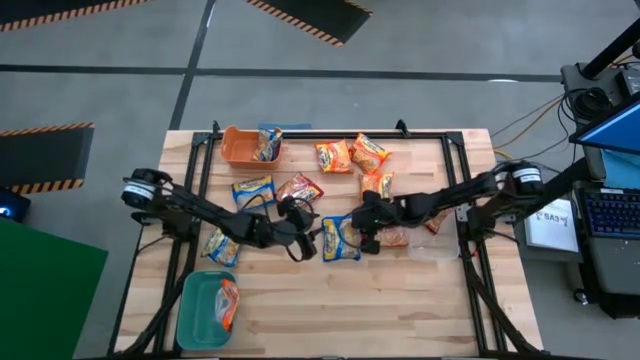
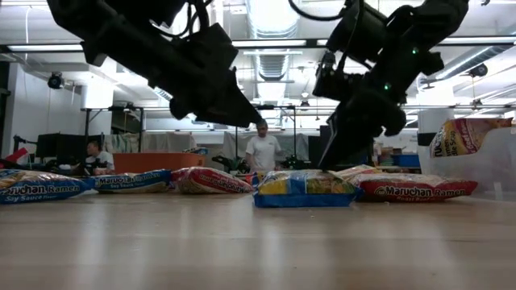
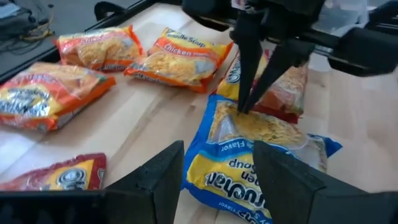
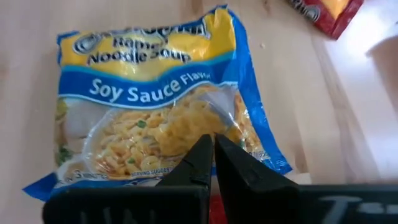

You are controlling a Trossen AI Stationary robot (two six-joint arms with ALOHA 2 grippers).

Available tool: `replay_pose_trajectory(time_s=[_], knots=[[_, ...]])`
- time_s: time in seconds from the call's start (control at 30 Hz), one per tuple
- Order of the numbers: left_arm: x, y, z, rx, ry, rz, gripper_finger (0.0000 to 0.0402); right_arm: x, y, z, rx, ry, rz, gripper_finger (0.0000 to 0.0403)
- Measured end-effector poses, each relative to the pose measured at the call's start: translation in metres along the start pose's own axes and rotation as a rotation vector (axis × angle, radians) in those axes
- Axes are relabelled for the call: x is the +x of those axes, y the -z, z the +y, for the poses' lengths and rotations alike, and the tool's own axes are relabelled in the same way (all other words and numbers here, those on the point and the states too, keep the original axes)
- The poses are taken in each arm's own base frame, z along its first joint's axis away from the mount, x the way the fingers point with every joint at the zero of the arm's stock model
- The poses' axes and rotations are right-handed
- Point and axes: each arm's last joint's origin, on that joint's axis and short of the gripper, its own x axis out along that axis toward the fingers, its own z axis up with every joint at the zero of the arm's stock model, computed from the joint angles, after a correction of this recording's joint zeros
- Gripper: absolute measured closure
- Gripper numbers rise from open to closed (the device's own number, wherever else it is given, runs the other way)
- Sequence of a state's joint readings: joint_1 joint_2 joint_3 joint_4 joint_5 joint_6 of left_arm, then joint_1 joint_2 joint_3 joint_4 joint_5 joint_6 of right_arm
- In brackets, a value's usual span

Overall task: Sort Maruchan noodles
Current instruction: Put the blue noodle pack into the orange bin

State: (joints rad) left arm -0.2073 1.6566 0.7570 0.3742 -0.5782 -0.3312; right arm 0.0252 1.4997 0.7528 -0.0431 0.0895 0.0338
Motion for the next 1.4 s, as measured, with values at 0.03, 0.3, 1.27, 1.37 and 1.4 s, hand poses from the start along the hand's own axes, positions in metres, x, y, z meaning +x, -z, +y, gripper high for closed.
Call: replay_pose_trajectory(time_s=[0.03,0.3,1.27,1.37,1.4], knots=[[0.002,0.002,0.0,-0.009,-0.009,-0.001,0.0225,0.003,0.001,0.0,-0.002,0.001,0.006,0.0394],[0.016,0.023,-0.002,-0.115,-0.061,0.038,0.0225,0.023,0.012,0.001,-0.036,0.019,0.067,0.0394],[0.017,0.024,-0.003,-0.922,0.076,0.199,0.0225,0.037,0.016,0.002,-0.051,0.027,0.067,0.0394],[0.017,0.024,-0.003,-0.937,0.074,0.199,0.0217,0.037,0.016,0.002,-0.052,0.027,0.068,0.0394],[0.017,0.024,-0.003,-0.949,0.072,0.2,0.0212,0.037,0.016,0.002,-0.052,0.027,0.068,0.0394]])
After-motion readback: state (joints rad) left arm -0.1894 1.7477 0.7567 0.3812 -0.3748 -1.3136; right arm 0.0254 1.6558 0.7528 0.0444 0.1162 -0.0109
